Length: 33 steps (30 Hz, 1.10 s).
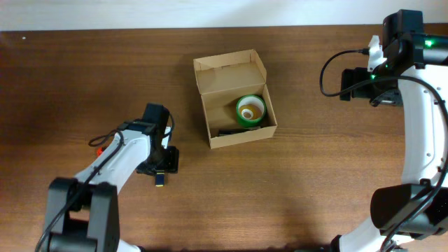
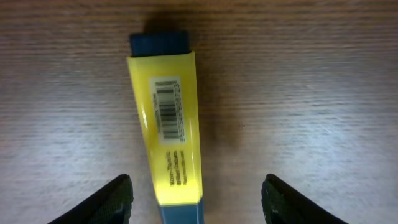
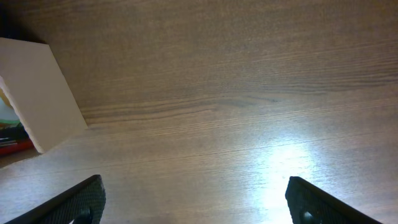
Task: Pack container
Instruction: 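Move the left gripper to the yellow highlighter and grasp it, then carry the yellow highlighter into the box and release it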
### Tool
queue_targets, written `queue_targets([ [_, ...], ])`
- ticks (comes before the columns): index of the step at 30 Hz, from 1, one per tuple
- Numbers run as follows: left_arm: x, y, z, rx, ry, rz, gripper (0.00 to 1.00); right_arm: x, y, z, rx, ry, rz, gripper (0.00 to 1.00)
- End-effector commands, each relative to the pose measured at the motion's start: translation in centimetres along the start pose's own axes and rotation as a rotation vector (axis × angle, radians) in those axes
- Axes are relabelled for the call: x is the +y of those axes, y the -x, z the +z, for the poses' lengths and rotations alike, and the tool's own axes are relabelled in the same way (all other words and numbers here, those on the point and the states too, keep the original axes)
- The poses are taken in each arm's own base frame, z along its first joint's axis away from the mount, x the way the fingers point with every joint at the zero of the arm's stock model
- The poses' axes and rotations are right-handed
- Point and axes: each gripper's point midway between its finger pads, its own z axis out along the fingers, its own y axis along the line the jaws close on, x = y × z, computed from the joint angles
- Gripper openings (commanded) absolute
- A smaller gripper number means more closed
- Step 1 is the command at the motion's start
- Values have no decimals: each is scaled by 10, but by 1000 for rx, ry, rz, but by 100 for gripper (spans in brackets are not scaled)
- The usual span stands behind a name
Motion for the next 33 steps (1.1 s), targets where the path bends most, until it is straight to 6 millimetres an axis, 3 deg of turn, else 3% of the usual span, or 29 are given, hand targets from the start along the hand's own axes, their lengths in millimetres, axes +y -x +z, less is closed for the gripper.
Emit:
queue_targets([
  [1, 3, -4, 16, 41, 10, -17, 65, -1, -1, -7, -19, 7, 1, 93],
  [5, 2, -1, 23, 45, 11, -18, 64, -1, -1, -7, -19, 7, 1, 93],
  [8, 2, 2, 23, 32, 8, -18, 35, -1, -1, -7, -19, 7, 1, 93],
  [12, 1, 4, 23, 23, 6, -18, 19, -1, -1, -7, -19, 7, 1, 93],
  [13, 1, 4, 23, 23, 6, -17, 4, -1, -1, -7, -19, 8, 1, 93],
  [17, -8, 8, 15, 29, -44, 49, 2, -1, -1, -7, -19, 8, 1, 93],
  [19, -16, 23, -7, 13, -79, 132, 1, -1, -1, -7, -19, 7, 1, 93],
  [26, -27, 102, -120, -216, -81, 284, 2, -8, -1, -7, -20, -19, 10, 93],
  [29, -39, 116, -157, -296, -76, 389, 2, -50, -3, -8, -19, -74, 112, 93],
  [33, -69, 118, -175, -349, -92, 541, 2, -114, -12, -10, -33, -111, 287, 93],
])
